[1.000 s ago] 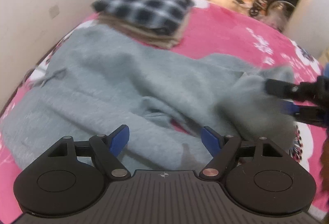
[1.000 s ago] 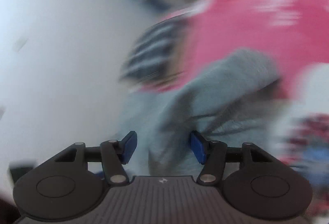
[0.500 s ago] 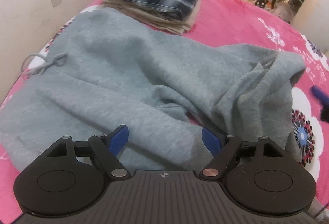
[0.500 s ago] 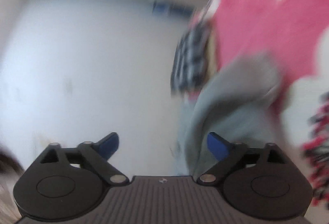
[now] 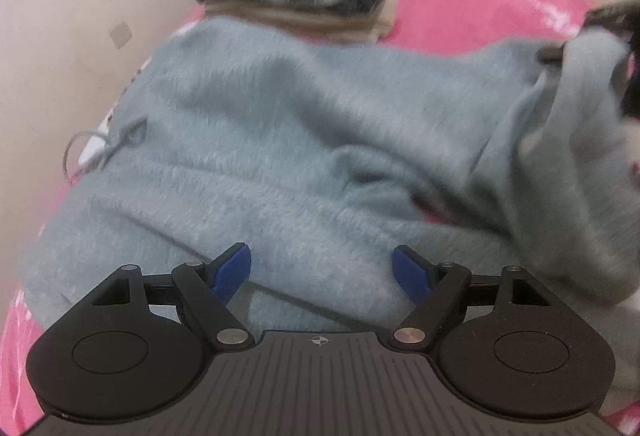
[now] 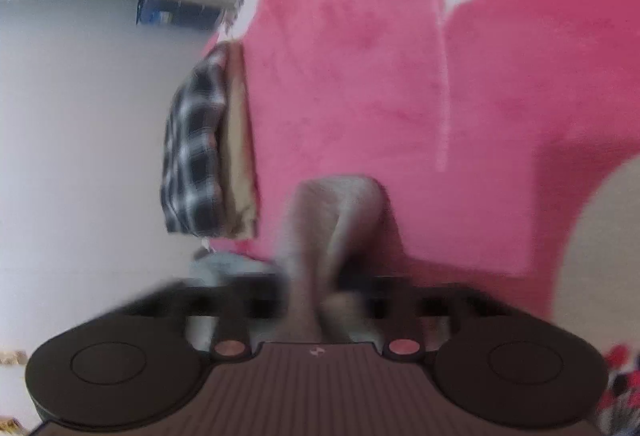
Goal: Fold clothes
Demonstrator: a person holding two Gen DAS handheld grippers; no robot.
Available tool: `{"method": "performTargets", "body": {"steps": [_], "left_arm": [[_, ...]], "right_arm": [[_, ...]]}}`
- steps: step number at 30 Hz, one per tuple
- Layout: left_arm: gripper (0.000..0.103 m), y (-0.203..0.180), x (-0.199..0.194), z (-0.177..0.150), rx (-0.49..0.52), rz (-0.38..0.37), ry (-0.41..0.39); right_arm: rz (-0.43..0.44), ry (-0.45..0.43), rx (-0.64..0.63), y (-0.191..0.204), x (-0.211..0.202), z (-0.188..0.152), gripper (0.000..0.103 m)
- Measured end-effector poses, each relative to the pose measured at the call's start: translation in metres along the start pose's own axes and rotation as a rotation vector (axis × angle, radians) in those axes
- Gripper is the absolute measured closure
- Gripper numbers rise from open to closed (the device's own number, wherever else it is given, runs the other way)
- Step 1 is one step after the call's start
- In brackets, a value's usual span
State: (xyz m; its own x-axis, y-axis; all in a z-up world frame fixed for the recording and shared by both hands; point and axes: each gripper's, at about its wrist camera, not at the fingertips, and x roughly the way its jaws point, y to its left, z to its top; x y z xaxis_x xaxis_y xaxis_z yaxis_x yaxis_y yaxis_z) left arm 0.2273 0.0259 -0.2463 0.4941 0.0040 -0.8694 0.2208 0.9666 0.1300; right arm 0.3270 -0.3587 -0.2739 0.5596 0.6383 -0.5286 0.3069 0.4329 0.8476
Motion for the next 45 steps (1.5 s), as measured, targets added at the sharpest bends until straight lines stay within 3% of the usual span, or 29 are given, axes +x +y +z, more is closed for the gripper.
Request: {"method": "performTargets", "body": {"steps": [3, 5, 8, 11, 13, 14, 16, 18, 21, 24, 25, 26, 27, 29, 31, 33, 38, 41, 42, 43, 44, 45], "left_arm": [[0.023, 0.004, 0.001, -0.002, -0.017, 0.003, 0.003], [0.023, 0.007, 0.002, -0.004, -0.019, 0.007, 0.006], [0.023, 0.012, 0.004, -0.005, -0.035, 0.003, 0.018], [0.023, 0.017, 0.004, -0.004, -0.047, -0.003, 0.026], [0.023, 0.020, 0.004, -0.004, -0.049, -0.002, 0.028], [0.023, 0.021, 0.005, -0.004, -0.048, -0.001, 0.029], [0.022, 0.024, 0.007, -0.005, -0.059, -0.010, 0.038], [0.022, 0.027, 0.010, -0.006, -0.073, -0.024, 0.047], [0.022, 0.030, 0.009, -0.006, -0.073, -0.035, 0.043], [0.022, 0.026, 0.000, -0.005, -0.027, -0.029, 0.011], [0.022, 0.024, -0.003, -0.004, -0.010, -0.026, -0.001], [0.022, 0.022, -0.006, -0.004, 0.006, -0.024, -0.012], [0.022, 0.021, -0.009, -0.003, 0.023, -0.022, -0.023], [0.022, 0.017, -0.015, -0.002, 0.050, -0.026, -0.048], [0.022, 0.015, -0.015, 0.001, 0.058, -0.039, -0.060], [0.022, 0.013, -0.014, 0.003, 0.057, -0.044, -0.069], [0.022, 0.007, -0.004, 0.016, 0.083, -0.043, -0.100], [0.022, 0.002, 0.012, 0.029, 0.110, -0.044, -0.109], [0.022, 0.001, 0.019, 0.032, 0.114, -0.044, -0.095], [0.022, -0.001, 0.027, 0.035, 0.116, -0.044, -0.076], [0.022, -0.001, 0.032, 0.036, 0.118, -0.045, -0.062], [0.021, -0.001, 0.036, 0.036, 0.121, -0.045, -0.049]], "right_arm": [[0.095, -0.240, -0.130, 0.026, -0.072, 0.003, 0.090], [0.077, -0.438, -0.262, 0.042, -0.143, -0.011, 0.090], [-0.066, -0.685, -0.361, 0.039, -0.234, -0.034, 0.090], [-0.336, -0.863, -0.326, 0.002, -0.286, -0.047, 0.087], [-0.553, -0.908, -0.222, -0.034, -0.299, -0.044, 0.083], [-0.670, -0.904, -0.163, -0.054, -0.300, -0.040, 0.071], [-0.907, -0.869, -0.043, -0.098, -0.297, -0.029, 0.060], [-1.068, -0.802, 0.102, -0.123, -0.294, -0.023, 0.060], [-1.019, -0.917, 0.132, -0.114, -0.313, -0.046, 0.059], [-0.940, -1.018, -0.107, -0.056, -0.301, -0.063, 0.054], [-0.896, -1.005, -0.217, -0.037, -0.292, -0.064, 0.048], [-0.827, -0.923, -0.339, -0.020, -0.273, -0.060, 0.036], [-0.745, -0.812, -0.461, -0.005, -0.251, -0.053, 0.032], [-0.574, -0.568, -0.674, 0.023, -0.201, -0.041, 0.031], [-0.432, -0.303, -0.792, 0.041, -0.137, -0.032, 0.031], [-0.336, -0.126, -0.871, 0.058, -0.067, -0.032, 0.031], [-0.334, 0.091, -0.953, 0.063, 0.052, -0.021, 0.035], [-0.353, 0.208, -0.992, 0.059, 0.086, -0.029, 0.031], [-0.369, 0.210, -1.031, 0.062, 0.087, -0.034, 0.031], [-0.379, 0.203, -1.068, 0.066, 0.085, -0.038, 0.043], [-0.390, 0.195, -1.106, 0.070, 0.083, -0.042, 0.070], [-0.400, 0.188, -1.144, 0.074, 0.082, -0.046, 0.089]]}}
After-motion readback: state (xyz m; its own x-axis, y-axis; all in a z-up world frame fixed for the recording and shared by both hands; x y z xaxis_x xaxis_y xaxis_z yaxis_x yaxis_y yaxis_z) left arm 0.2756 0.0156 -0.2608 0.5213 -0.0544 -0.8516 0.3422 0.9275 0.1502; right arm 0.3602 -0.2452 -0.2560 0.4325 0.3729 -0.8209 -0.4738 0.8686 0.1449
